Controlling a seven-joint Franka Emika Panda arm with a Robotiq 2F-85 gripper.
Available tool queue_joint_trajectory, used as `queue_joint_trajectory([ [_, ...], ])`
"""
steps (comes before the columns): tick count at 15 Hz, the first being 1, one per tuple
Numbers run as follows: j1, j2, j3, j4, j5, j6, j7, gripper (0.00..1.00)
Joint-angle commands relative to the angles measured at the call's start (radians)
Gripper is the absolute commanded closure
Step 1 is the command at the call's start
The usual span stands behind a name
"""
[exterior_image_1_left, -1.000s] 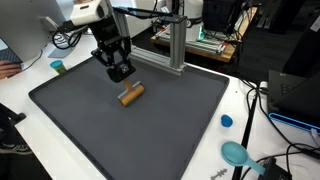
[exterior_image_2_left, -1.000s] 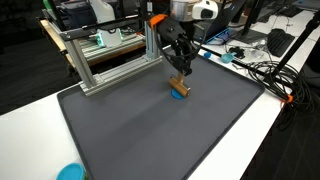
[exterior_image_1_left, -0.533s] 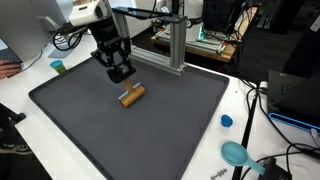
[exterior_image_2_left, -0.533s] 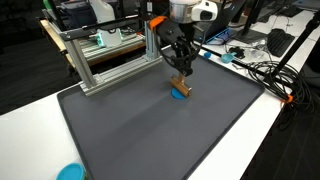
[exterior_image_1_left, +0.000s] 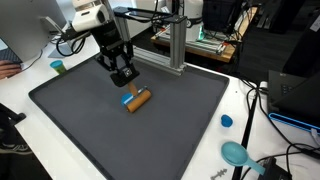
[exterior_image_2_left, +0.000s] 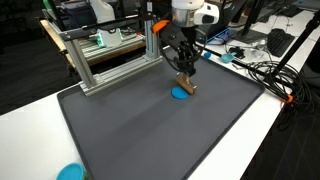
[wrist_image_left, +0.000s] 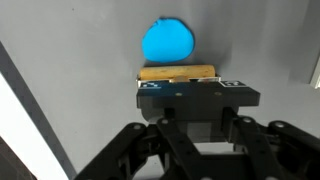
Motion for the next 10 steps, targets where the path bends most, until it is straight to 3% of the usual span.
queue_joint_trajectory([
  [1, 0.033, -0.008, 0.002, -0.024, -0.030, 0.041, 0.026, 0.79],
  [4, 0.075, -0.096, -0.009, -0.084, -0.103, 0.037, 0.095, 0.79],
  [10, 0.109, -0.142, -0.023, -0.105, -0.194, 0.102, 0.204, 0.79],
])
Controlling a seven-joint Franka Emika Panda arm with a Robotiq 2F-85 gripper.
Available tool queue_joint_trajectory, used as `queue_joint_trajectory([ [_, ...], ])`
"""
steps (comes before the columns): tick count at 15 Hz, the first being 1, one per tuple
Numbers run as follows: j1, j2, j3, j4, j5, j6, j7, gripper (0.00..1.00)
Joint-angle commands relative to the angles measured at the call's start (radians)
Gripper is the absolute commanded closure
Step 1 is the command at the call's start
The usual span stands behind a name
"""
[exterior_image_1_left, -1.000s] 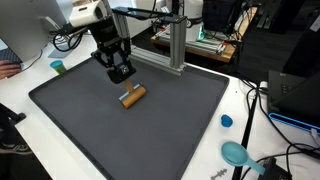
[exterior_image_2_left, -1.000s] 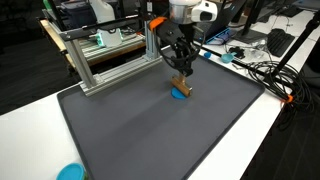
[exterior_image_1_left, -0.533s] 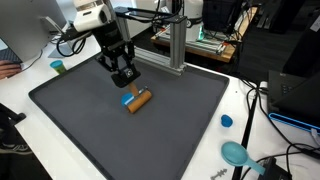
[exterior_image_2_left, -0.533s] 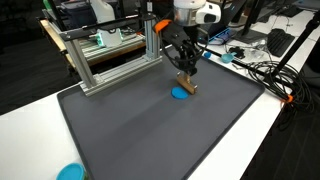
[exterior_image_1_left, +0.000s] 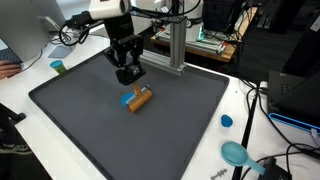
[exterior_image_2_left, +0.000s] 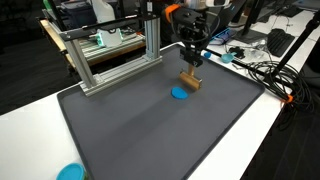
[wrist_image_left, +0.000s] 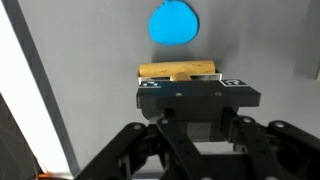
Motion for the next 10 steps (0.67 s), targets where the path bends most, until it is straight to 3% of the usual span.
queue_joint_trajectory([
  [1, 0.010, -0.044, -0.033, -0.007, -0.076, 0.004, 0.099, 0.79],
  [5, 0.003, -0.003, -0.057, 0.043, -0.129, -0.068, 0.177, 0.79],
  [10, -0.009, 0.073, -0.048, 0.073, -0.109, -0.090, 0.170, 0.79],
])
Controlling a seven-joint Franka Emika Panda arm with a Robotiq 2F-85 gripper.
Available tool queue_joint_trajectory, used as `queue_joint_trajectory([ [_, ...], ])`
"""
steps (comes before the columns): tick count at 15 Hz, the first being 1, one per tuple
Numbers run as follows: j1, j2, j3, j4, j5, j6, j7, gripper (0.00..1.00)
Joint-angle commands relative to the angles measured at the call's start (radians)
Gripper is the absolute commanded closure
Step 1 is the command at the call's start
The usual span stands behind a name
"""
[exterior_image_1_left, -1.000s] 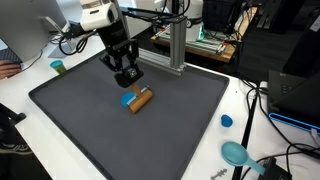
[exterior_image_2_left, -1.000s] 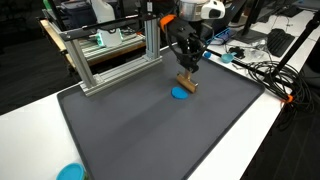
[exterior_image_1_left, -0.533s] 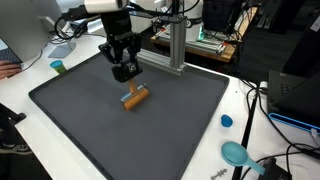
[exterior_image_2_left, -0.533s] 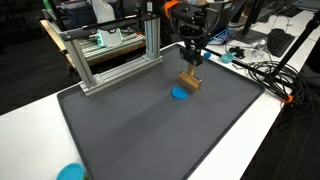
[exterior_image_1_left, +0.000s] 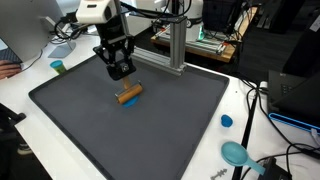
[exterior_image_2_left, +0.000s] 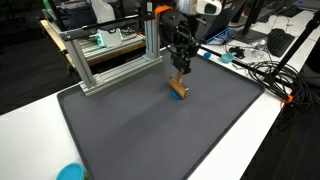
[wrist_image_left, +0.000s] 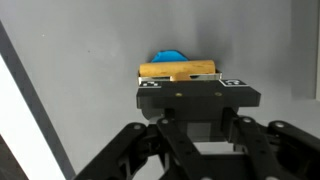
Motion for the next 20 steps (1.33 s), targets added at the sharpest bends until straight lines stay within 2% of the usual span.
queue_joint_trajectory([
  [1, -0.005, 0.056, 0.009, 0.059, -0.012, -0.039, 0.018, 0.79],
  [5, 0.013, 0.087, -0.023, 0.089, -0.085, -0.089, 0.089, 0.79],
  [13, 0.014, 0.141, -0.011, 0.109, -0.158, -0.160, 0.145, 0.79],
  [15, 0.018, 0.108, -0.010, 0.110, -0.172, -0.164, 0.163, 0.79],
  [20, 0.030, -0.097, 0.021, 0.005, -0.136, -0.097, 0.249, 0.79],
])
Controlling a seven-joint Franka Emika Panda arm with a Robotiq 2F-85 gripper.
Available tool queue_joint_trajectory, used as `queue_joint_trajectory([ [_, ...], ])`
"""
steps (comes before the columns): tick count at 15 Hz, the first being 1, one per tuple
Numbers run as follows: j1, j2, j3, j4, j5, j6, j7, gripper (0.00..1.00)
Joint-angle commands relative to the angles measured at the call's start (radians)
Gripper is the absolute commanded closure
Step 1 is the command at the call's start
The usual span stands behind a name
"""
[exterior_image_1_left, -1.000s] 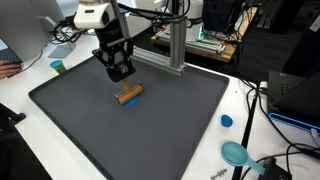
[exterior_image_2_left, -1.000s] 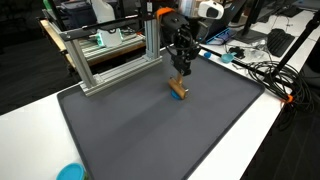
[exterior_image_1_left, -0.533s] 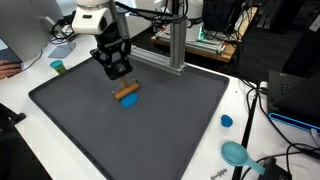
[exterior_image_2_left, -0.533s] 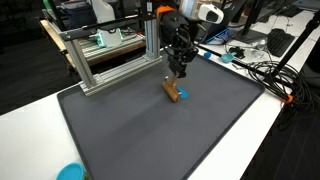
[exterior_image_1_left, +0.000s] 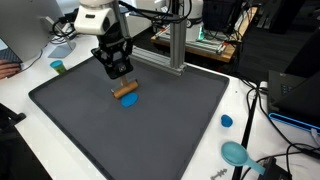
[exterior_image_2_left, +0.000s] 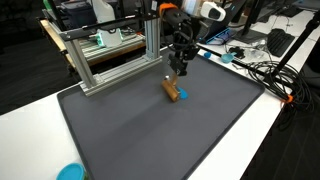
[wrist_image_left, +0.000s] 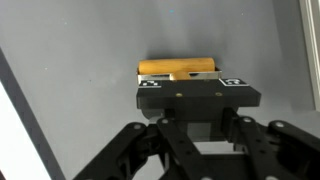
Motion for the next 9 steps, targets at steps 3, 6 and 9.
queue_joint_trajectory([
  [3, 0.028, -0.264, 0.021, -0.113, 0.048, -0.008, 0.231, 0.79],
  [6, 0.057, -0.405, 0.029, -0.184, 0.057, -0.086, 0.428, 0.79],
  [9, 0.084, -0.534, 0.044, -0.322, 0.066, -0.100, 0.636, 0.79],
])
